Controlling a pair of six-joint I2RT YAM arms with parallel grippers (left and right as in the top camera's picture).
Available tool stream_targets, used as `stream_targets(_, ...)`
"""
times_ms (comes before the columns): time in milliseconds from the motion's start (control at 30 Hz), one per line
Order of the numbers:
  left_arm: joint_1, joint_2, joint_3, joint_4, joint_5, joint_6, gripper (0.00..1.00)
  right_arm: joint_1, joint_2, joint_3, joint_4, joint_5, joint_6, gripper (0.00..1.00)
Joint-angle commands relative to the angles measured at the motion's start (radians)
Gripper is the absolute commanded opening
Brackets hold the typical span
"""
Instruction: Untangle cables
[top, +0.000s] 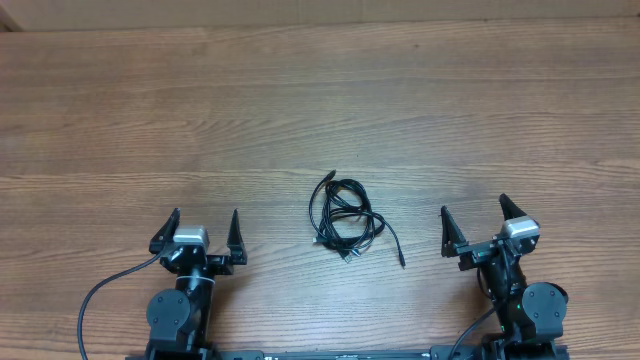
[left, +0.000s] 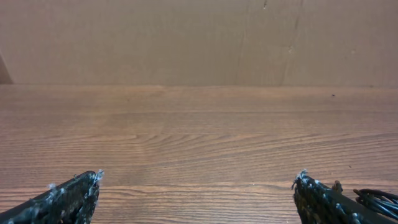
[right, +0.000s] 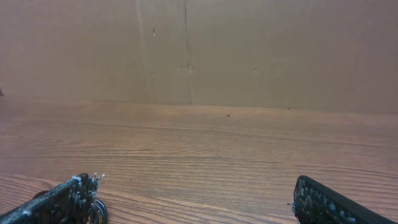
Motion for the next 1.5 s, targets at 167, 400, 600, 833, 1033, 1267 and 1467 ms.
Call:
stream_targets(167, 0.002, -0.008, -0.004, -0.001, 0.018, 0.011, 1.00, -0.002, -0.011, -0.010, 0.003, 0.002, -0.008, 1.00)
stream_targets(400, 0.002, -0.008, -0.001, 0.014, 0.089, -0.001, 1.00, -0.002, -0.011, -0.010, 0.003, 0.002, -0.008, 1.00)
stream_targets(600, 0.002, -0.008, 0.049, -0.043, 0.117, 0.000, 1.00, -0.002, -0.011, -0.010, 0.003, 0.002, -0.008, 1.00)
stream_targets(833, 0.002, 0.002, 0.232, -0.246, 0.121, 0.000, 1.00, -0.002, -0.011, -0.010, 0.003, 0.002, -0.008, 1.00)
stream_targets(1033, 0.002, 0.074, 0.343, -0.404, 0.127, 0.000, 1.00, -0.002, -0.011, -0.010, 0.003, 0.002, -0.008, 1.00)
stream_targets(1267, 0.002, 0.281, 0.531, -0.538, 0.279, -0.001, 1.00, -0.002, -0.011, -0.010, 0.003, 0.002, -0.008, 1.00)
stream_targets(1467, 0.002, 0.449, 0.698, -0.671, 0.333, -0.008, 1.00, -0.002, -0.011, -0.010, 0.003, 0.002, -0.008, 1.00)
